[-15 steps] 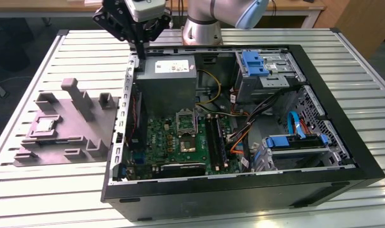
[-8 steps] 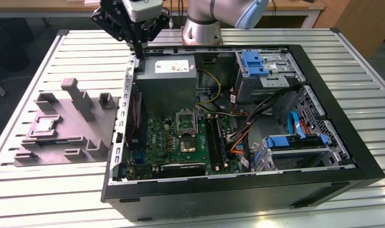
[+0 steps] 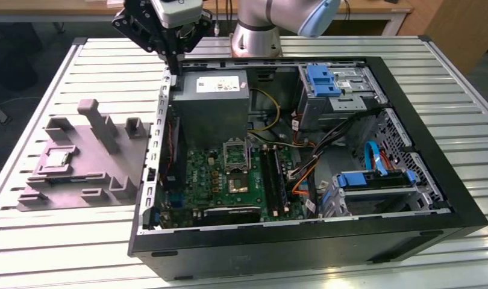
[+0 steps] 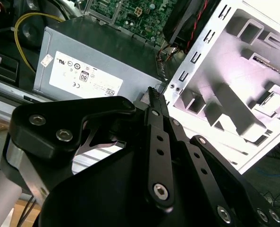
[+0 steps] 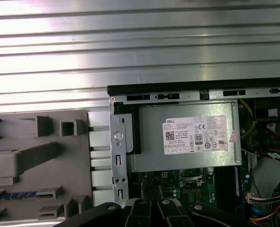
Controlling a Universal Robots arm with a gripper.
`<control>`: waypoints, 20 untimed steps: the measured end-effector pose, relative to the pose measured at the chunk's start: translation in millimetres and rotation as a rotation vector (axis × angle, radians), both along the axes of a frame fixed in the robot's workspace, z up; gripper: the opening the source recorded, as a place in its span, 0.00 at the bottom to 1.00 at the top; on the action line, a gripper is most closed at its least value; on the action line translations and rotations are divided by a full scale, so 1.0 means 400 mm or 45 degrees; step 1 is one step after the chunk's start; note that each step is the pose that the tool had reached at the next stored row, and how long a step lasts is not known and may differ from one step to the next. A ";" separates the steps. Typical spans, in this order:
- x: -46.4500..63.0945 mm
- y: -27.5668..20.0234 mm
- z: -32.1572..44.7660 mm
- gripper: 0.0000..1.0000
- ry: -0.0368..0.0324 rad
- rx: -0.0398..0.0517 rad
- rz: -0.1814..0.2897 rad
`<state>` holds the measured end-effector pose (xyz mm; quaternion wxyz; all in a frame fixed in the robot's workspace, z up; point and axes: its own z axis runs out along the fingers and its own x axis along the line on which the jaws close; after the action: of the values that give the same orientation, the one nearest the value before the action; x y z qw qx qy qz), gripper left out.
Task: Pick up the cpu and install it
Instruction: 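Reach for the cpu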
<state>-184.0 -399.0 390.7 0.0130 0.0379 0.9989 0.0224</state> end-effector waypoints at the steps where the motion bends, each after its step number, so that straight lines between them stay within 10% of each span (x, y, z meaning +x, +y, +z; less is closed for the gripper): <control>1: -0.001 0.000 0.000 0.11 0.0000 0.000 0.000; 20: -0.028 0.000 -0.001 0.11 -0.0001 0.000 0.000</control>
<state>-195.0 -399.0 390.5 0.0130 0.0379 0.9989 0.0224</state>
